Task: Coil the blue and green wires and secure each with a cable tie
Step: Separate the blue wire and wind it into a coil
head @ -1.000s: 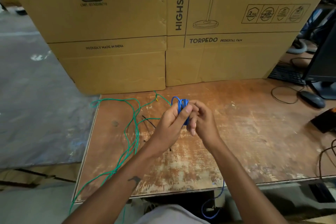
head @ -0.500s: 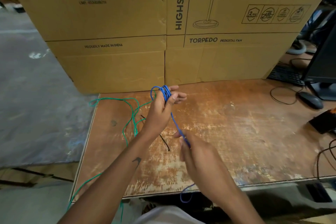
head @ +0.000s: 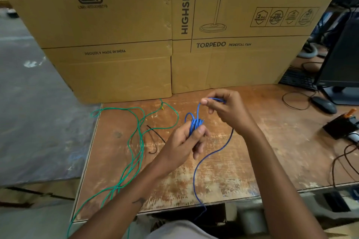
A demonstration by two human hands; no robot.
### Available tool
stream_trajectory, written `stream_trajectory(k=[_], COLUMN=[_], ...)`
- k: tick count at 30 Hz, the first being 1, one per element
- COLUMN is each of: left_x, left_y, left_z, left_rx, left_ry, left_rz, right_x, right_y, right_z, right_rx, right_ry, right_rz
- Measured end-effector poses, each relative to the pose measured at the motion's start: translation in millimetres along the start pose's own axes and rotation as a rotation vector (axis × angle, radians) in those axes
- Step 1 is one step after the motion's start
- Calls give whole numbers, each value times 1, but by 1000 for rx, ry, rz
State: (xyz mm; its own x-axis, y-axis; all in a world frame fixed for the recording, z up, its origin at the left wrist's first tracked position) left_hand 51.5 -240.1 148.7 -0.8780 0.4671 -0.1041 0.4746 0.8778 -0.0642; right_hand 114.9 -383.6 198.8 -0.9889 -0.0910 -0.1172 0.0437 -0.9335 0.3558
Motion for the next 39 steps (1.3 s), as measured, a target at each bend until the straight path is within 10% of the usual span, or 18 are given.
stream_trajectory(k=[10, 18, 27, 39], left_x=[-27, -47, -23, 7], left_y=[19, 65, 31, -13], left_z=[-49, -24, 14, -14], left_rx=[326, 35, -399, 55], left_ry=[-163, -211, -143, -90], left_rz=[-236, -429, -245, -147], right_x=[67, 130, 112, 12], right_y=[-92, -95, -11, 7], right_z=[-35, 7, 57, 18], right_rx=[-19, 151, 273, -7], right_ry=[-69, -46, -35, 90], right_rz=[186, 192, -73, 15])
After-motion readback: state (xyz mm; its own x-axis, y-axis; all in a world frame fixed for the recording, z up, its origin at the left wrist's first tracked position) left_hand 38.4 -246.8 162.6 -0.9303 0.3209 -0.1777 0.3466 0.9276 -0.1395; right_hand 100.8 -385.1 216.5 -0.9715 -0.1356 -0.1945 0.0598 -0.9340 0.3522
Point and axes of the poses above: each hand's wrist, its own x-axis away from the middle knuckle, its own y-axis out of the back of the hand, z = x × y, the point moved 8 cm from there along -x, towards the middle knuckle, and after that the axes turned 1 degree about y, right-handed, at the moved point
